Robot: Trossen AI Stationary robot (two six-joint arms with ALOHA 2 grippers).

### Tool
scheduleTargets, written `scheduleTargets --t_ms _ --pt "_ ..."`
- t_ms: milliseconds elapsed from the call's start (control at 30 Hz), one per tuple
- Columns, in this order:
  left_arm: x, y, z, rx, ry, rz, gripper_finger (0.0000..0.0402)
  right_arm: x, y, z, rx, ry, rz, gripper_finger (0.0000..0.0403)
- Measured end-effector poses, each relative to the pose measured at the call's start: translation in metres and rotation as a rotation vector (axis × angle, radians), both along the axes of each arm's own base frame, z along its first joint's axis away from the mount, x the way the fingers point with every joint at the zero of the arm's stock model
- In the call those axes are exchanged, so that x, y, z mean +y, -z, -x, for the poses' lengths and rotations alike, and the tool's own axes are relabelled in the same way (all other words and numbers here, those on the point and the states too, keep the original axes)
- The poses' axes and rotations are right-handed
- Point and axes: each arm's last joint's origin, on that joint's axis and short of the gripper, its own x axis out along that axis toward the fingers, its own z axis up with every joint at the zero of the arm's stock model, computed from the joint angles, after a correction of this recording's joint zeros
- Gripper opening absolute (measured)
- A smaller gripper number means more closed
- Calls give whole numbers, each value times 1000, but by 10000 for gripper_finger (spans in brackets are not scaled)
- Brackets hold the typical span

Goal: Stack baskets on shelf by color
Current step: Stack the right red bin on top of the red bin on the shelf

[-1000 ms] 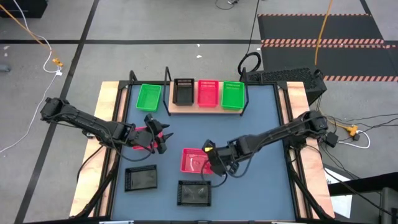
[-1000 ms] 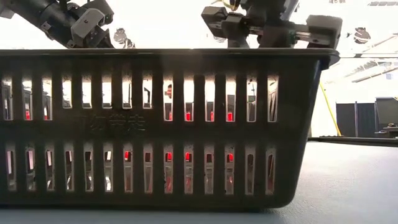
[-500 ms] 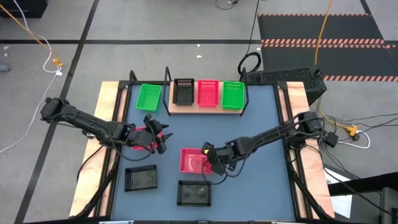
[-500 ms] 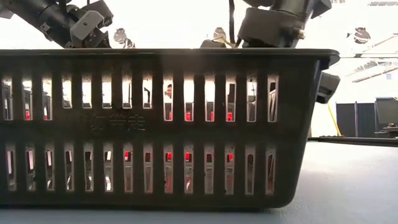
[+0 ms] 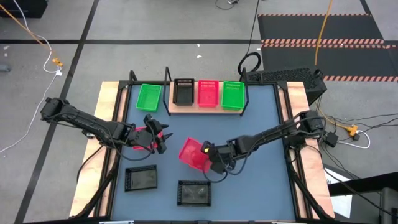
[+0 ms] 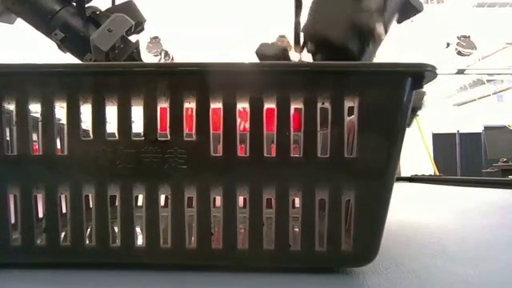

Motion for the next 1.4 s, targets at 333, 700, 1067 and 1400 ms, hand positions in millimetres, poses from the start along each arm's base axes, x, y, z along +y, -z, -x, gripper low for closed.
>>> scheduleTargets --t_ms 333,700,1067,1400 --pt "0 0 0 6 7 -11 202 -18 -88 -16 -173 531 -440 2" --pt "5 -2 -2 -15 -12 -26 202 -78 -171 -21 -60 930 -418 1" --pt "5 -1 -2 9 -7 -41 202 -190 -127 -39 44 1189 -304 0" --pt "6 0 -1 20 -7 -44 202 -238 -110 -34 92 1139 -233 0"
